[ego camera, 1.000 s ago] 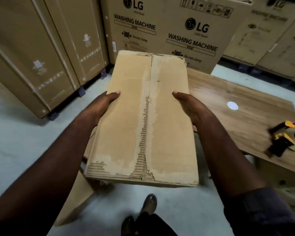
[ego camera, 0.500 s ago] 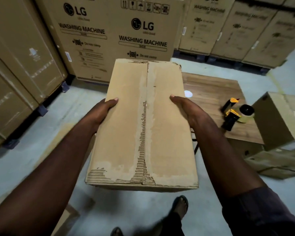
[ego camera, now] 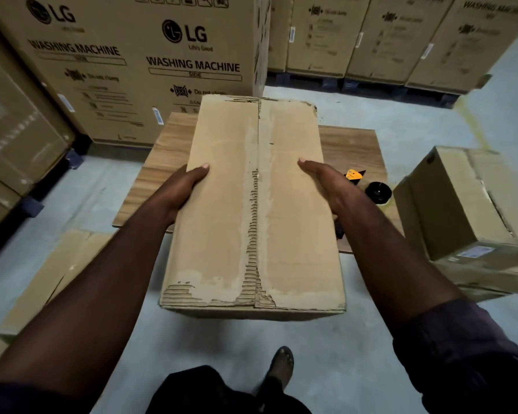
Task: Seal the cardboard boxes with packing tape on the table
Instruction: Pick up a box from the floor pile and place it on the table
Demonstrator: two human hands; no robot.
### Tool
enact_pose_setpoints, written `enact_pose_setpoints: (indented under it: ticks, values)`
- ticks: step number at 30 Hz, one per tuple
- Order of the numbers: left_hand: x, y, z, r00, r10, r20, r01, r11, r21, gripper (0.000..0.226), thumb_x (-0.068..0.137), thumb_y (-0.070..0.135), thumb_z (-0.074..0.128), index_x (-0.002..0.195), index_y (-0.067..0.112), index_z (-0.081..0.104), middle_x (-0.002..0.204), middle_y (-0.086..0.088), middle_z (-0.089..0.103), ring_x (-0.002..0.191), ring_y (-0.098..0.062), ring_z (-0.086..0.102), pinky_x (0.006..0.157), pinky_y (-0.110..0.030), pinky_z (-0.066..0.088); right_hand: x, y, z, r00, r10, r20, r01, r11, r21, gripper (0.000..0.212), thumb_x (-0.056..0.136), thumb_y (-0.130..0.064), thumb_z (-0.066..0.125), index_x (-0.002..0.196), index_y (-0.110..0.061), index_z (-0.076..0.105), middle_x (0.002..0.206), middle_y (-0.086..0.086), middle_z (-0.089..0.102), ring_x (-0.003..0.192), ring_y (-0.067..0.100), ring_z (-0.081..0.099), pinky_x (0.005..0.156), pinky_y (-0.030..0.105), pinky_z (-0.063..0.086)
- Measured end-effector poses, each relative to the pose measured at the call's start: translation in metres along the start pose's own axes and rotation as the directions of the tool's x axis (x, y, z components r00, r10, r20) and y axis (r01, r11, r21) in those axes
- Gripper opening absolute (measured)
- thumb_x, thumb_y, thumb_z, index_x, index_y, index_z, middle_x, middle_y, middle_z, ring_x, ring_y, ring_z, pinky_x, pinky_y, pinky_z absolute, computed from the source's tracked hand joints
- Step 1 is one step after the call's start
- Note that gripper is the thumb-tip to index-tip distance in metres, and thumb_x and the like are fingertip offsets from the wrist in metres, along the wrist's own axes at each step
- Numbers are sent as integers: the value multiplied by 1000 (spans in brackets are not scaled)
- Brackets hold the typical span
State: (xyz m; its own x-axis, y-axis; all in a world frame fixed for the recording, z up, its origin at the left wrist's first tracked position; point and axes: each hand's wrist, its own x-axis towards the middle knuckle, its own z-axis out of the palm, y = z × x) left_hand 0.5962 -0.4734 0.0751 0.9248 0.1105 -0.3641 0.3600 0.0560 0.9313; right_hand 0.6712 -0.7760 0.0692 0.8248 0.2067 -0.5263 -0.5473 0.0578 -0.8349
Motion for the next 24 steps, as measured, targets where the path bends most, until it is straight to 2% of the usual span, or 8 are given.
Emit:
enact_pose_setpoints:
  ticks: [5,9,12,14,16,18,21,24]
  values:
    - [23,5,31,1000,-20,13,20,1000,-7,31,102,31,54,129,16,60,107,-6,75,87,-20,74,68,-31,59,23,-11,-32,1000,1,-24,-1,1000,26,26,92,-33,70,108,-14,73,93,6,77,79,25,73,84,40,59]
    - [43,13,43,999,-38,26,38,999,-7,27,103,29,52,125,17,61,97,-2,77,80,-16,74,63,-27,58,43,-16,-44,991,15,-133,-18,1000,-23,69,62,-44,91,119,-11,72,108,9,77,96,30,75,89,53,59]
    - [58,16,44,999,-49,14,49,999,-6,24,103,28,52,122,16,62,92,0,77,75,-15,74,59,-25,58,67,-20,-54,987,4,-159,-15,998,-68,104,42,-57,96,130,-12,62,114,8,75,97,30,75,85,50,60]
    - [67,20,44,999,-53,-2,53,998,16,27,103,29,53,124,15,62,99,-4,76,77,-15,74,60,-26,58,72,-29,-50,989,-27,-147,14,996,-89,90,56,-56,92,129,-12,62,117,6,74,100,25,74,92,46,59]
    - [81,23,41,998,-62,-19,63,997,39,34,101,31,56,129,13,61,111,-9,74,84,-18,74,66,-28,58,74,-36,-44,991,-42,-124,33,997,-68,39,84,-39,77,114,-15,71,114,-1,74,104,17,69,104,41,52]
    - [92,26,38,997,-61,-36,63,996,58,36,100,32,58,130,13,62,115,-9,73,88,-20,73,71,-31,57,76,-40,-41,990,-52,-133,41,996,-81,16,90,-29,70,100,-17,74,102,-4,75,98,16,67,103,40,50]
    - [112,31,33,998,-58,-39,61,995,79,36,99,31,61,130,13,63,114,-8,74,96,-23,72,78,-34,57,92,-35,-38,971,-137,-197,110,983,-145,12,87,-21,68,97,-14,71,90,-1,75,89,21,68,81,35,54]
    - [128,32,37,997,-40,-61,47,993,109,31,99,27,63,127,14,64,110,-4,74,90,-17,72,71,-28,57,105,-21,-38,920,-193,-342,140,975,-174,44,71,-35,75,110,-17,65,99,1,75,91,21,71,85,37,59]
